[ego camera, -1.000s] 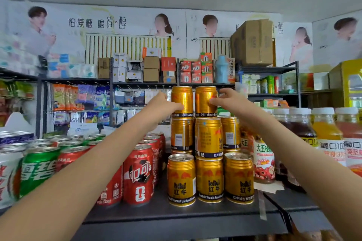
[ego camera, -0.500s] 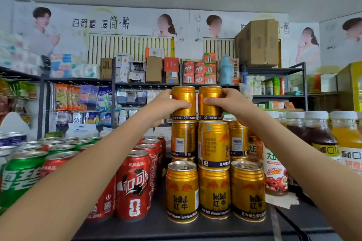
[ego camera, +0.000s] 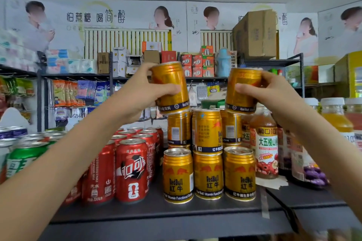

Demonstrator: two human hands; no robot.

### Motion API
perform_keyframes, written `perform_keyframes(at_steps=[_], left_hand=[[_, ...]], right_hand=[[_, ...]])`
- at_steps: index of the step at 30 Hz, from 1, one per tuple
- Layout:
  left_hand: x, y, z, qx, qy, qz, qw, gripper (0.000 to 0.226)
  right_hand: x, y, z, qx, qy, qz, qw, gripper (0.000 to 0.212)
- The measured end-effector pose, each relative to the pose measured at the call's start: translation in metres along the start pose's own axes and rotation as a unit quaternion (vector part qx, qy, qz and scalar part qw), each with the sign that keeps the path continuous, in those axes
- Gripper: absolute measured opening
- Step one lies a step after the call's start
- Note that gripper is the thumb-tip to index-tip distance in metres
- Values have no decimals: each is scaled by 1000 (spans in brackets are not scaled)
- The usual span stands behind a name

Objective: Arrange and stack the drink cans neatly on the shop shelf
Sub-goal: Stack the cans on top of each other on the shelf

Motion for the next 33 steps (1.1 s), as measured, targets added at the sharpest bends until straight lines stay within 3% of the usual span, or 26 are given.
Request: perform_keyframes(at_steps=[3,6,11,20,33], left_hand=[[19,13,-10,-28,27,59,998,77],[25,26,-15,-53,31,125,990,72],[29,40,-22,-89,60,157,982,62],[25,54,-25,-131,73,137,979,66],[30,51,-33,-97,35,242,965,69]], right_hand=[[2,-18,-26,33,3,-5,999,43],[5,-36,-42,59,2,-7,998,42],[12,-52,-50,78,-1,-2,997,39],[31,-62,-40,88,14,6,996,50],[42,-71,-50,91,30,3,995,76]])
Point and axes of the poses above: each hand's wrist, its own z-axis towards the middle knuckle, its own x-axis out of the palm, y = z × x, the point moved 8 cm from there along z, towards the middle knuckle, and after that the axes turned 14 degrees about y, right-handed, at the moved point
